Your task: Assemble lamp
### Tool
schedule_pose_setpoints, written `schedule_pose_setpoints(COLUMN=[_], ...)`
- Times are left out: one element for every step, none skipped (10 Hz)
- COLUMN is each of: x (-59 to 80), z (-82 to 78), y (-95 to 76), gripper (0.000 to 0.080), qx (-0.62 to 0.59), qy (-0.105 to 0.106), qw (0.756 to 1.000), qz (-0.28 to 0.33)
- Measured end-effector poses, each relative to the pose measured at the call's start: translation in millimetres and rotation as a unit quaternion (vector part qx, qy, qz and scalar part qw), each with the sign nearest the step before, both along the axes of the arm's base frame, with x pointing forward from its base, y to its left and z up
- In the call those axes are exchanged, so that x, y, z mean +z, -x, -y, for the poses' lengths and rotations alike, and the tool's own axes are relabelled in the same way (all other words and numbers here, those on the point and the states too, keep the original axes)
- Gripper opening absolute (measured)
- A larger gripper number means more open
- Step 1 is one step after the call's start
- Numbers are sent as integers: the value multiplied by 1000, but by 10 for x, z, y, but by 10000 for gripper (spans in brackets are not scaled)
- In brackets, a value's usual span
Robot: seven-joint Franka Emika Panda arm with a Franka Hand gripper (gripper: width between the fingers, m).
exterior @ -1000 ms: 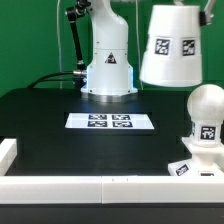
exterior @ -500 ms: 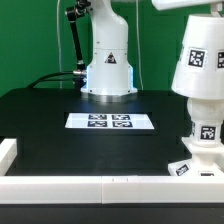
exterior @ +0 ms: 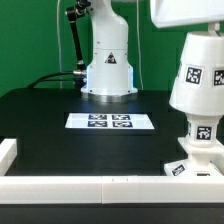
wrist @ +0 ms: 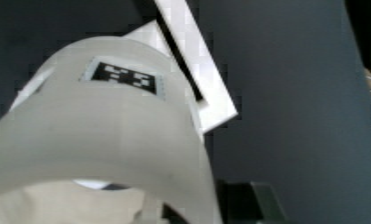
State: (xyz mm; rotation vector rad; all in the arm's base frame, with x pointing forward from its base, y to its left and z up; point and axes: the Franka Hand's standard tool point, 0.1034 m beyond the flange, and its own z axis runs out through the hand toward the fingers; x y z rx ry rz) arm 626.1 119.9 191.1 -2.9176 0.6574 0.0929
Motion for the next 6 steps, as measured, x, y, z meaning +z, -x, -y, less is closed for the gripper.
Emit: schedule_pose_setpoints(x=[-27, -88, -150, -184, -234, -288], z=[-19, -17, -17, -15, -14, -16], y=[-14, -16, -14, -13, -20, -21], gripper=[44, 44, 44, 44, 44, 44], qx=[1, 0, 0, 0, -1, -1], qy=[0, 1, 2, 3, 4, 5], qw=[1000, 1000, 1000, 1000, 1000, 1000], qz=[1, 0, -1, -2, -1, -1])
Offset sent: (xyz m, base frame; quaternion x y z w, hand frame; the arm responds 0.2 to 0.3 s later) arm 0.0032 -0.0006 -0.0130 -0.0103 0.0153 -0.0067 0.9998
